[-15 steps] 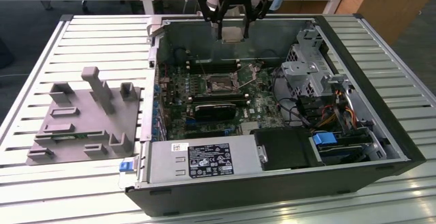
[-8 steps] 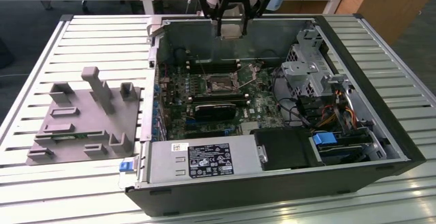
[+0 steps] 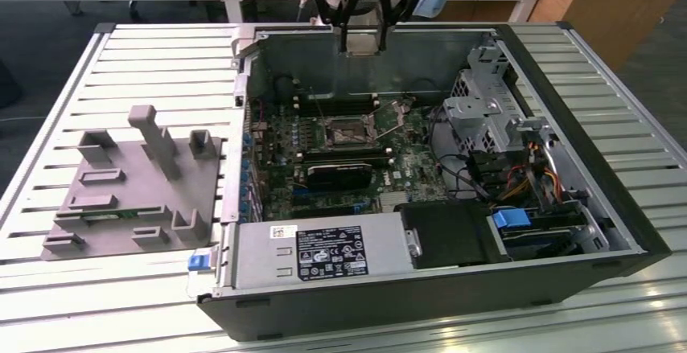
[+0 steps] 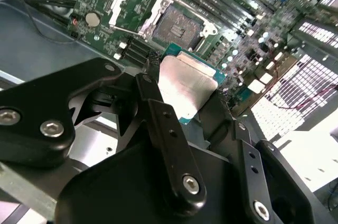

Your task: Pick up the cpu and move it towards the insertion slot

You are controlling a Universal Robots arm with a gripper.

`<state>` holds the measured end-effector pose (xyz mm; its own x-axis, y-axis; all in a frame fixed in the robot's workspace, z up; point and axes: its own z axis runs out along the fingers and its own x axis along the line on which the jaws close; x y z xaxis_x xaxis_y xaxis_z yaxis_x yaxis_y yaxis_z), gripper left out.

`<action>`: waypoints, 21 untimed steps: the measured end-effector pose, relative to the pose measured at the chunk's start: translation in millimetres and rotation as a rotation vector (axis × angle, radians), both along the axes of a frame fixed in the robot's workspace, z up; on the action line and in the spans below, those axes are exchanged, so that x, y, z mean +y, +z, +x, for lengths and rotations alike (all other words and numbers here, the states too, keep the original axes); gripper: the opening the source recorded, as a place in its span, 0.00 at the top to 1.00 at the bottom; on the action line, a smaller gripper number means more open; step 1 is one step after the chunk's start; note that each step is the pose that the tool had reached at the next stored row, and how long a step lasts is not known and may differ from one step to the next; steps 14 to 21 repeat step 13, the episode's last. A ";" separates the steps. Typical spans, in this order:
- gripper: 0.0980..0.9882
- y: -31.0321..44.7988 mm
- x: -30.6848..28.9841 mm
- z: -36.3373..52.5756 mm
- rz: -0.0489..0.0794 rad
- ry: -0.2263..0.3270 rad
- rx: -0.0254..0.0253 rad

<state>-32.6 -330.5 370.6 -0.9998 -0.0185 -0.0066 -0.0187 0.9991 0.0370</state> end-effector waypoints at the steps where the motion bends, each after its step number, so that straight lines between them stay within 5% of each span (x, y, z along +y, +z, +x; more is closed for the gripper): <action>1: 0.50 -0.6 1.9 0.1 0.000 0.000 0.0004; 5: 0.50 -2.8 7.3 0.3 0.000 0.000 0.0018; 21: 0.50 -3.0 7.4 0.3 0.000 0.000 0.0020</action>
